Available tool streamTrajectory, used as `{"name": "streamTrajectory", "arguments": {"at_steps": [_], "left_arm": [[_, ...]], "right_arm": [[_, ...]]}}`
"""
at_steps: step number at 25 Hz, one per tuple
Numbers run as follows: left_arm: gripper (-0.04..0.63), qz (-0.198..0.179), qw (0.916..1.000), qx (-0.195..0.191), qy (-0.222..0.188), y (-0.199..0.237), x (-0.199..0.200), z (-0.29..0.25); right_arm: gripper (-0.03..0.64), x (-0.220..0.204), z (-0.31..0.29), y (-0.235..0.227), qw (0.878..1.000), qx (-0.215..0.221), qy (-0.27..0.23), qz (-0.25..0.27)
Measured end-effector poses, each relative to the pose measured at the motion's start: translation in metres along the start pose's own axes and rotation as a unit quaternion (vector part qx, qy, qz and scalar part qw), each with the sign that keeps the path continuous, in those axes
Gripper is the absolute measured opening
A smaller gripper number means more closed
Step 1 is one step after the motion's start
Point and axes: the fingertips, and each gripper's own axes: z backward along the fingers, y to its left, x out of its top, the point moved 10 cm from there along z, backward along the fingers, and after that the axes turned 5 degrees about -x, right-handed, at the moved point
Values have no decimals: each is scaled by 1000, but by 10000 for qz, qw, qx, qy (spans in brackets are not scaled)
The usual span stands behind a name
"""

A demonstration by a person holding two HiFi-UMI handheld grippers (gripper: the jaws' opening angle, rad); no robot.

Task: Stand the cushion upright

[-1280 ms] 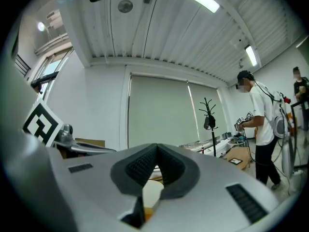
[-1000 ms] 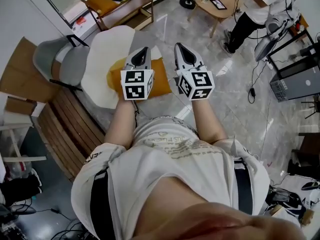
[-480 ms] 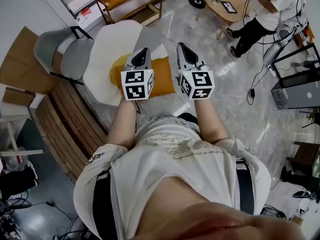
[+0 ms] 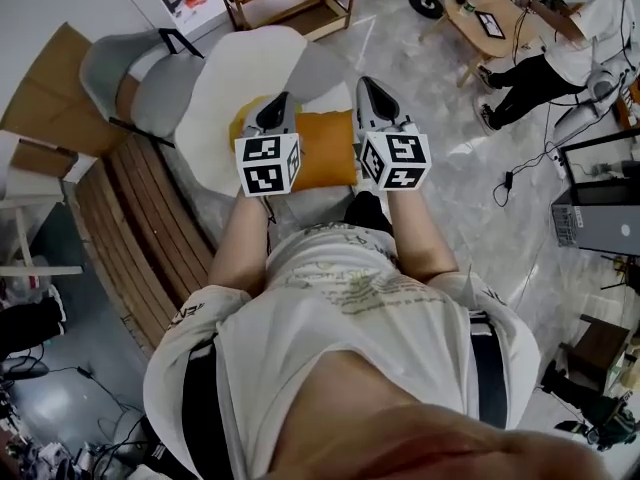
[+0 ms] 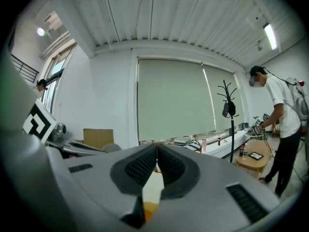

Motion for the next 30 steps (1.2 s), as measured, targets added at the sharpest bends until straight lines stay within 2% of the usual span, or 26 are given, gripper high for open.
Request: {"name": "streamTrajectory", "arguments": {"at_steps": [8,15,20,23,30], "left_arm": [[17,291,9975,630,150,13,1,-42],[17,780,9880,1310,248,20,-21,-64],[17,1237,9751,1787,436,42,-41,-74],[17,1553,9646,2053,567,53,-59,-79],[17,1953,9346,2577,1481,30,-151,-84]], "right_arm": [[28,-7,-67,-25,9947,949,357,-151],[28,-28,-109,-43,9830,1674,749,101],[28,-52,-151,-46,9698,2126,1184,179],[28,-73,-173,-50,9615,2301,1488,191],[28,-160,-172,-75,9333,2733,2321,195]]}}
